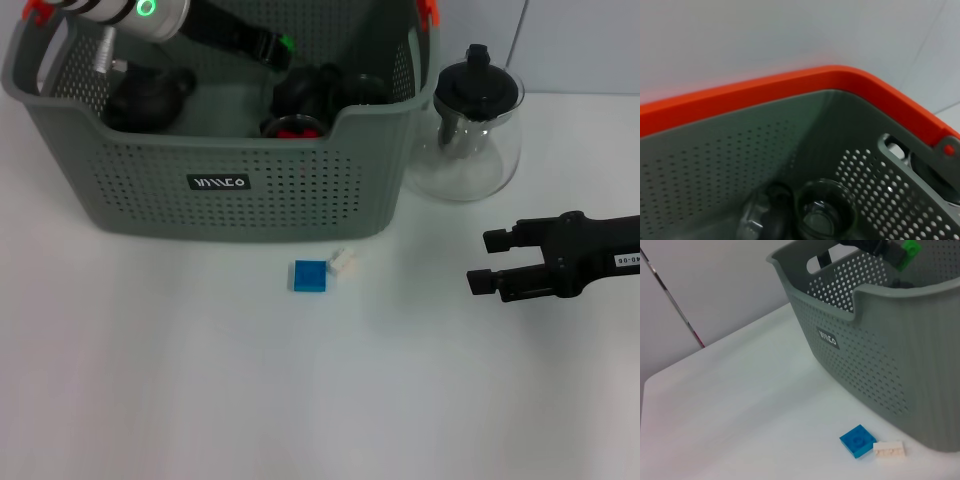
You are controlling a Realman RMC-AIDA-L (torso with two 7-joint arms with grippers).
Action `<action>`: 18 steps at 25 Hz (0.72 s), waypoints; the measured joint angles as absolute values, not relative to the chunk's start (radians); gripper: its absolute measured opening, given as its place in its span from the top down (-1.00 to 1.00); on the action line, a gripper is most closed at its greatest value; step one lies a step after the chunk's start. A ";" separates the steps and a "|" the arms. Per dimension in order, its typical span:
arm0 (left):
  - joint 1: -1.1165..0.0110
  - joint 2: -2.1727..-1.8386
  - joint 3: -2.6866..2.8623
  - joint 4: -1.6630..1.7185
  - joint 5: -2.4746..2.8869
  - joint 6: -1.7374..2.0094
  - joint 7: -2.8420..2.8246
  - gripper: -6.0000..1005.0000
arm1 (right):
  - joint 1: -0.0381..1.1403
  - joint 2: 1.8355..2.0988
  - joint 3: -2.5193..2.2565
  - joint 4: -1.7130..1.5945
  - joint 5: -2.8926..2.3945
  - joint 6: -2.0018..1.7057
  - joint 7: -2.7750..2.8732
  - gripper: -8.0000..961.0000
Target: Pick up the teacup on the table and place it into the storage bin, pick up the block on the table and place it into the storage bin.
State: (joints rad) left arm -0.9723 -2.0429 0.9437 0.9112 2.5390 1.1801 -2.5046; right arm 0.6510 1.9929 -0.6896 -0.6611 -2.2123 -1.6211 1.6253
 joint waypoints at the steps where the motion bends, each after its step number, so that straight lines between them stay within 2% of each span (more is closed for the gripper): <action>1: -0.975 -2.048 0.949 0.909 2.543 1.178 -2.501 0.69 | 0.651 1.992 -0.690 -0.661 -2.213 -1.622 1.626 -0.75; 8: -0.980 -2.071 0.993 0.909 2.550 1.146 -2.502 0.61 | 0.647 1.990 -0.690 -0.667 -2.213 -1.622 1.626 -0.75; 15: -0.968 -2.075 0.986 0.945 2.538 1.172 -2.504 0.07 | 0.644 1.987 -0.690 -0.666 -2.215 -1.626 1.620 -0.75; 18: -0.915 -2.091 0.976 1.080 2.470 1.272 -2.473 -0.16 | 0.643 1.986 -0.690 -0.665 -2.215 -1.624 1.616 -0.75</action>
State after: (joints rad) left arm -0.9155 -2.0910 0.9758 1.0799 2.4696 1.2717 -2.4730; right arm 0.6434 1.9864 -0.6903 -0.6654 -2.2148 -1.6240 1.6162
